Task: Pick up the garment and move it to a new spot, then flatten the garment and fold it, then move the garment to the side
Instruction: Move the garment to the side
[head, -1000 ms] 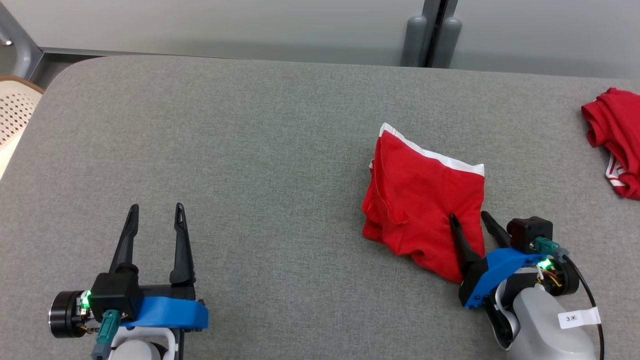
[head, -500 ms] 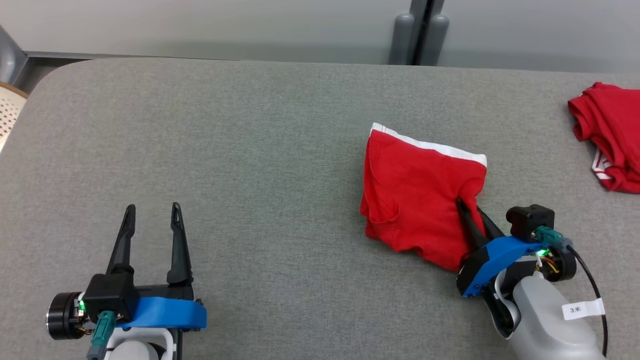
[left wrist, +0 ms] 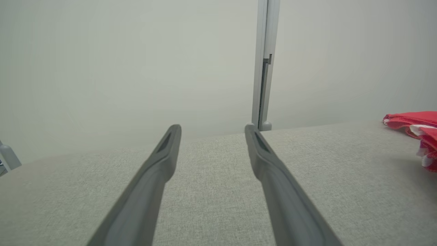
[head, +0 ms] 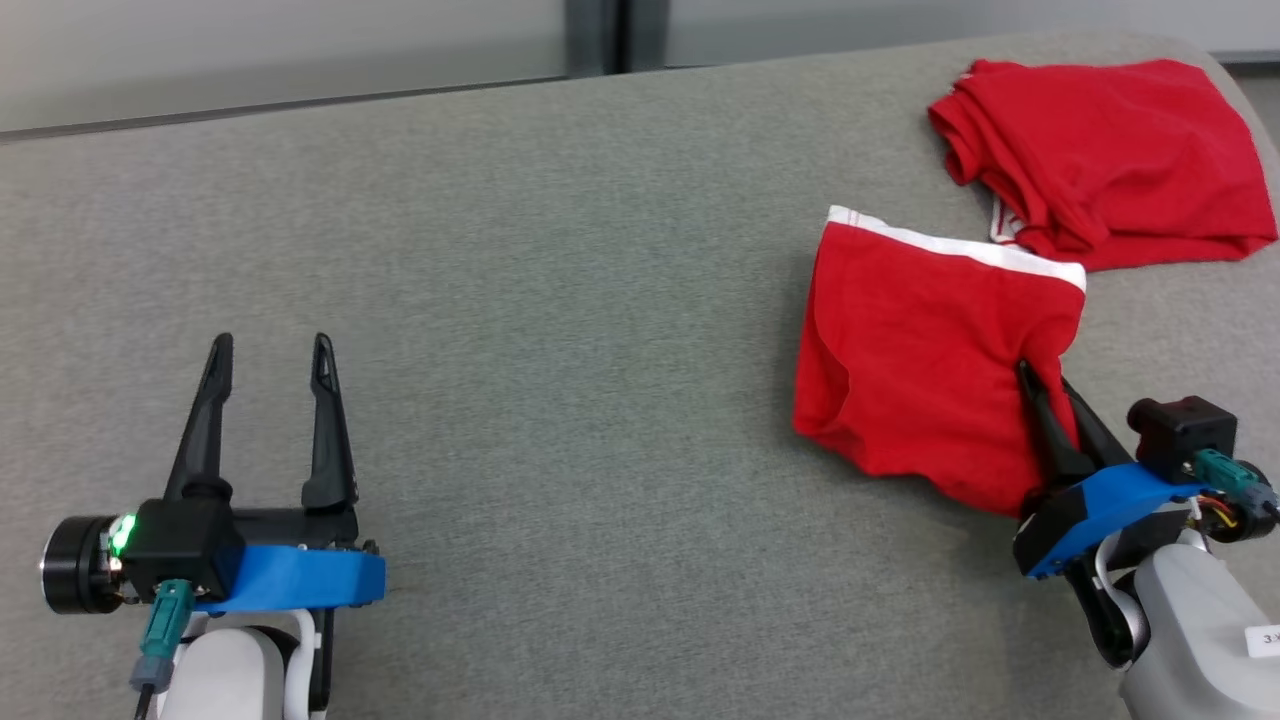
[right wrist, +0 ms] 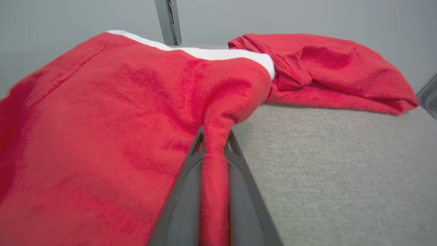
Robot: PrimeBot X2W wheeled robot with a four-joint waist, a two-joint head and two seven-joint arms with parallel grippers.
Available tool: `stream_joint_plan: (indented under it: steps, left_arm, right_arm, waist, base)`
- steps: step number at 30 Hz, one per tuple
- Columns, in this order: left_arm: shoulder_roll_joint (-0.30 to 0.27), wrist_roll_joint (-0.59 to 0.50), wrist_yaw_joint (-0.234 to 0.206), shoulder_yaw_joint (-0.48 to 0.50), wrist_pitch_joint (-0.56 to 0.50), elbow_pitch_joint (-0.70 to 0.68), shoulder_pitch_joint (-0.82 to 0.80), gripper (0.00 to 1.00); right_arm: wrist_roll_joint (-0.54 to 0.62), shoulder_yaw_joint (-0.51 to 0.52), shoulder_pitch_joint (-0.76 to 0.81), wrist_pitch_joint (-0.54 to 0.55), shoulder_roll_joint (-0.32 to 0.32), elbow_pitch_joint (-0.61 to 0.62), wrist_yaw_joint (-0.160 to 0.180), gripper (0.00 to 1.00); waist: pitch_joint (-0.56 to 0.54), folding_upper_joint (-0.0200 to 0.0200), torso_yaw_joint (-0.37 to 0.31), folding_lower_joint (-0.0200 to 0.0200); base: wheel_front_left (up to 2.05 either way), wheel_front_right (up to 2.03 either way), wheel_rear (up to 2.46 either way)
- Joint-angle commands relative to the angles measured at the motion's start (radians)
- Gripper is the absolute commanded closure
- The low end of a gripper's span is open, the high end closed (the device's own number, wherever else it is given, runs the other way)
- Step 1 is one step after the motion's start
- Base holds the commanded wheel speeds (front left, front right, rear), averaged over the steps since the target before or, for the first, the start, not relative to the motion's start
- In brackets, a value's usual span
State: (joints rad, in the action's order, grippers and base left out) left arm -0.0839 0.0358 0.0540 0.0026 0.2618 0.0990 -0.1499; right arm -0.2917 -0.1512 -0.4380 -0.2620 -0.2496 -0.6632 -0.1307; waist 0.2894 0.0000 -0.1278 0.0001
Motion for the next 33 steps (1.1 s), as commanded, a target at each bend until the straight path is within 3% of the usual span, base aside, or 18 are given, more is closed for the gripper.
stream_joint_plan:
  steps: [1,9,15,22,33]
  left_arm:
    - [-0.013,-0.008,0.006,0.003,0.004,-0.011,-0.027,0.00]
    - [-0.045,-0.016,0.009,0.010,0.004,-0.032,-0.074,0.00]
    - [-0.048,-0.013,0.012,0.003,0.004,-0.026,-0.092,0.00]
    - [-0.045,-0.010,0.011,-0.001,0.004,-0.033,-0.106,0.00]
    - [-0.056,-0.013,0.022,-0.013,0.004,-0.069,-0.175,0.00]
  right_arm:
    - [-0.003,0.009,0.018,-0.003,-0.011,0.018,0.000,1.00]
    - [-0.003,0.073,0.056,-0.003,-0.003,0.086,0.000,1.00]
    - [0.044,0.089,0.029,-0.003,-0.019,0.181,0.000,1.00]
    - [0.094,0.036,-0.091,-0.003,-0.066,0.236,0.000,1.00]
    - [0.076,-0.058,-0.422,0.068,-0.240,0.083,0.000,1.00]
  waist:
    - [0.058,0.0000,-0.081,-0.0001]
    - [0.117,0.0000,-0.151,-0.0001]
    - [0.128,0.0000,-0.139,-0.0001]
    - [0.150,0.0000,-0.106,-0.0001]
    - [0.263,0.0000,-0.024,-0.0001]
  base:
    - [0.00,0.00,0.00]
    - [0.00,0.00,0.00]
    - [0.00,0.00,0.00]
    - [0.00,0.00,0.00]
    - [0.00,0.00,0.00]
